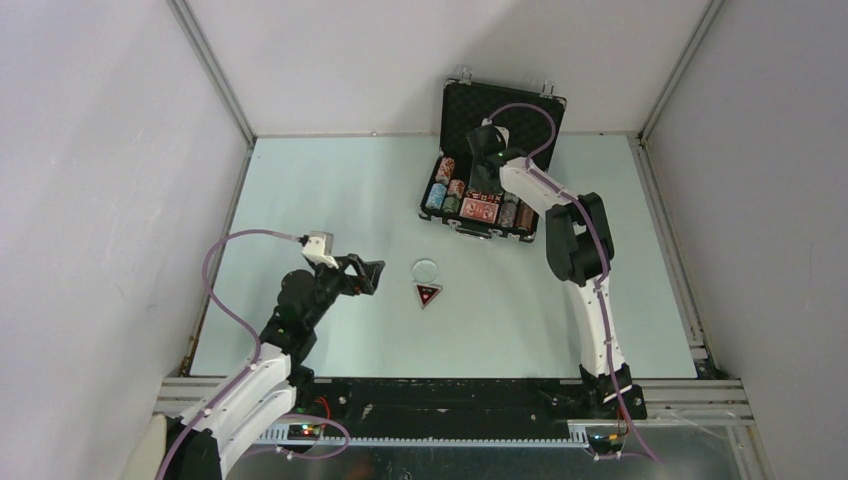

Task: Pack up texas hold em set

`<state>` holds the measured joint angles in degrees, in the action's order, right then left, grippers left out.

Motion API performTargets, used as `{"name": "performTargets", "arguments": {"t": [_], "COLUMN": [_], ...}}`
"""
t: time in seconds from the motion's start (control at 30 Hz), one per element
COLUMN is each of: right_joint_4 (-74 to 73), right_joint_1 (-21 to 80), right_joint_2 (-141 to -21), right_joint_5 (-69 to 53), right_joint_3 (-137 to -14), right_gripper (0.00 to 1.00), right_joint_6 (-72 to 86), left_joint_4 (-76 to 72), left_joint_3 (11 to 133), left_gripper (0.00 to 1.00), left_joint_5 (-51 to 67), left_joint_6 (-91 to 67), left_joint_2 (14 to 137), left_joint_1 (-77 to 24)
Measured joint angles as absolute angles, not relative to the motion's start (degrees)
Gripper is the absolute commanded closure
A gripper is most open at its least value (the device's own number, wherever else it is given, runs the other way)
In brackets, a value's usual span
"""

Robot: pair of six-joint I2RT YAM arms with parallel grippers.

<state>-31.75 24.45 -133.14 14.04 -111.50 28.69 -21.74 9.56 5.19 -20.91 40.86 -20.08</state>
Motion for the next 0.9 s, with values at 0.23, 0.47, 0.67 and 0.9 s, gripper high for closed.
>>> {"name": "performTargets", "arguments": {"t": [0.23, 0.47, 0.67, 0.9], "right_joint_4": [-30.37, -19.84, -16.21, -13.98], "right_joint_1": [24.99, 26.11, 30.72, 36.58], "right_joint_2": [-124.60, -102.32, -95.55, -85.82], "right_joint_5": [12.67, 9.45, 11.97, 16.10], "right_joint_3": [-105.49, -82.89, -73.23, -56.21], "right_gripper": [0.53, 0.37, 0.01, 0.01], "right_joint_6": [26.55, 24.91, 24.51, 25.34], "left_joint_4": [-21.06, -21.32, -22.52, -13.19], "left_joint_3": [9.56, 9.54, 9.54, 13.98], "left_gripper": [0.02, 0.02, 0.02, 0.02], "left_joint_5": [3.25, 0.05, 0.71, -7.84], "left_joint_6": [-21.26, -23.09, -22.90, -21.39], "left_joint_2": [40.27, 39.53, 42.46, 44.77], "left_joint_1": [-20.08, -20.05, -20.88, -30.39]}}
